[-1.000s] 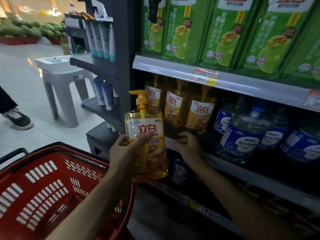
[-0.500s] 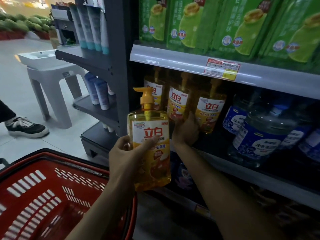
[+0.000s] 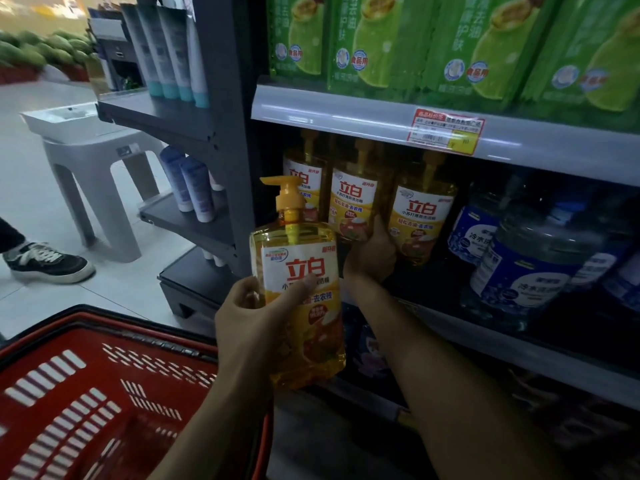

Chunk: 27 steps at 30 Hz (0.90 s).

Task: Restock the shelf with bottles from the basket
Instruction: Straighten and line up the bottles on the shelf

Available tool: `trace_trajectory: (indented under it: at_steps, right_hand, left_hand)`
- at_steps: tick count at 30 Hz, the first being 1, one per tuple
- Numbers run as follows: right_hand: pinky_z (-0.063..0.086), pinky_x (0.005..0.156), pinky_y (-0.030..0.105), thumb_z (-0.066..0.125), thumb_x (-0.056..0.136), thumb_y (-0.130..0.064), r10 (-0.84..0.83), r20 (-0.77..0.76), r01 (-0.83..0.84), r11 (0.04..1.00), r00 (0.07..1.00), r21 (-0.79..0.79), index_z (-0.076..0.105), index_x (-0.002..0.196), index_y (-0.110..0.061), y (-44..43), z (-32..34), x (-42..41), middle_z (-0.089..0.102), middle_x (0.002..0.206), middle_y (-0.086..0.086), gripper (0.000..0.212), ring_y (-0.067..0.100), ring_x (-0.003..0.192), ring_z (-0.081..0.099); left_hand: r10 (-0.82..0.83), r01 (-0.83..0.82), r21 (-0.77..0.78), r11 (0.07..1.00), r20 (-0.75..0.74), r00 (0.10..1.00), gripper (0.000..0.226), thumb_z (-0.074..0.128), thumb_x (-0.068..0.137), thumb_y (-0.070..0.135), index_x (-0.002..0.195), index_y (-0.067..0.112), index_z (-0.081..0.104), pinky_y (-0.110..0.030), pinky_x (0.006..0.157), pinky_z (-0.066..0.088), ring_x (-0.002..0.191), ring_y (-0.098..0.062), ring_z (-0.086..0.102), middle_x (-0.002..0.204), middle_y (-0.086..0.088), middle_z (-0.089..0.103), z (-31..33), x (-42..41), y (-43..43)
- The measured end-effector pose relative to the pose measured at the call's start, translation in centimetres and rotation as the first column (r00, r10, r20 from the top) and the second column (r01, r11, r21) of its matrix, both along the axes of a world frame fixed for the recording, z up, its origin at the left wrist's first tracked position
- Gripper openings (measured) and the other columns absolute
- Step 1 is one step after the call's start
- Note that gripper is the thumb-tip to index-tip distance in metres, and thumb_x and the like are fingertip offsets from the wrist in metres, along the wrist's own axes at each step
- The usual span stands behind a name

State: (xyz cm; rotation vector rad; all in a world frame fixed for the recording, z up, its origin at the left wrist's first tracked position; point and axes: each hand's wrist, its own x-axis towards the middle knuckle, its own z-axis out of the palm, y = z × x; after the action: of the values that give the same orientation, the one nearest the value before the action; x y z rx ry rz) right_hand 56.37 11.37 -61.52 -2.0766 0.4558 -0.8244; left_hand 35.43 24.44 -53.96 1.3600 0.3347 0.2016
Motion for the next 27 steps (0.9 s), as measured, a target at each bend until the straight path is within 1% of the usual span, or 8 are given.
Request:
trace_trajectory:
  at_steps: [6, 11, 13, 15, 17, 19, 23, 27]
  right_hand:
    - [0.057, 0.092, 0.046, 0.054, 0.102, -0.029, 0.075, -0.013, -0.074, 0.997, 0.997, 0.012, 0.060, 0.131, -0.027, -0.5, -0.2, 0.5, 0.067, 0.125, 0.001, 0.029, 0.026, 0.119, 0.063]
    - [0.053, 0.101, 0.050, 0.053, 0.103, -0.020, 0.114, -0.029, -0.113, 0.992, 0.993, 0.047, 0.057, 0.139, -0.027, -0.5, -0.2, 0.4, 0.063, 0.135, 0.002, 0.037, 0.027, 0.128, 0.057]
    - [0.052, 0.101, 0.048, 0.055, 0.102, -0.021, 0.141, -0.001, -0.141, 0.988, 0.990, 0.058, 0.058, 0.137, -0.024, -0.7, -0.4, 0.3, 0.063, 0.135, 0.003, 0.035, 0.028, 0.128, 0.058]
    - [0.052, 0.099, 0.043, 0.059, 0.101, -0.022, 0.152, 0.025, -0.153, 0.985, 0.988, 0.084, 0.063, 0.130, -0.019, -0.9, -0.6, 0.1, 0.067, 0.129, 0.003, 0.029, 0.027, 0.124, 0.060]
    - [0.050, 0.095, 0.040, 0.062, 0.100, -0.022, 0.127, 0.005, -0.127, 0.986, 0.992, 0.111, 0.066, 0.126, -0.017, -1.1, -0.6, 0.0, 0.069, 0.125, 0.003, 0.027, 0.026, 0.121, 0.062]
    - [0.049, 0.094, 0.040, 0.064, 0.098, -0.021, 0.104, -0.038, -0.099, 0.989, 0.994, 0.111, 0.067, 0.125, -0.018, -1.1, -0.4, 0.1, 0.069, 0.125, 0.002, 0.027, 0.025, 0.122, 0.061]
    - [0.054, 0.092, 0.042, 0.064, 0.098, -0.019, 0.043, -0.112, -0.038, 0.998, 0.993, 0.048, 0.068, 0.120, -0.019, -0.5, 0.3, 0.3, 0.070, 0.121, 0.003, 0.023, 0.025, 0.119, 0.063]
    - [0.055, 0.088, 0.041, 0.059, 0.100, -0.017, -0.005, -0.165, 0.003, 1.000, 0.986, -0.012, 0.068, 0.122, -0.020, -0.4, 0.7, 0.2, 0.069, 0.121, 0.005, 0.023, 0.027, 0.118, 0.064]
  left_hand:
    - [0.007, -0.007, -0.022, 1.000, 0.005, 1.000, 0.049, 0.084, 0.058, 0.038, 0.100, 0.029, 0.062, -0.015, 0.049, 0.054, 0.070, -0.002, 0.074, 0.090, 0.005, 0.074, 0.2, 0.1, -0.5]
    - [0.007, -0.007, -0.026, 1.000, 0.008, 1.000, 0.047, 0.083, 0.058, 0.037, 0.099, 0.029, 0.062, -0.014, 0.049, 0.053, 0.069, -0.001, 0.074, 0.084, 0.007, 0.075, 0.1, 0.3, -0.8]
    - [0.008, -0.008, -0.015, 1.000, 0.002, 1.000, 0.049, 0.085, 0.058, 0.037, 0.101, 0.029, 0.062, -0.015, 0.050, 0.054, 0.071, -0.002, 0.075, 0.088, 0.006, 0.075, -0.1, 0.4, -0.7]
    - [0.011, -0.011, 0.006, 1.000, -0.006, 1.000, 0.052, 0.086, 0.058, 0.039, 0.104, 0.029, 0.062, -0.016, 0.051, 0.055, 0.074, -0.003, 0.075, 0.095, 0.004, 0.075, -0.4, 0.5, -0.5]
    - [0.018, -0.018, 0.022, 1.000, -0.009, 1.000, 0.052, 0.085, 0.058, 0.040, 0.104, 0.029, 0.062, -0.016, 0.052, 0.055, 0.074, -0.002, 0.075, 0.096, 0.004, 0.074, -0.6, 0.5, -0.4]
    - [0.030, -0.030, 0.022, 0.999, -0.007, 1.000, 0.051, 0.085, 0.059, 0.039, 0.103, 0.028, 0.062, -0.015, 0.050, 0.054, 0.072, 0.000, 0.074, 0.095, 0.004, 0.074, -0.7, 0.6, -0.3]
    - [0.044, -0.044, -0.009, 0.999, -0.009, 0.999, 0.052, 0.084, 0.058, 0.038, 0.104, 0.026, 0.063, -0.016, 0.049, 0.054, 0.072, -0.002, 0.075, 0.095, 0.002, 0.074, -0.7, 0.7, -0.1]
    - [0.059, -0.059, -0.013, 0.998, -0.019, 0.998, 0.055, 0.086, 0.057, 0.043, 0.106, 0.029, 0.064, -0.022, 0.055, 0.058, 0.078, -0.006, 0.076, 0.099, 0.003, 0.076, -0.9, 1.0, 0.3]
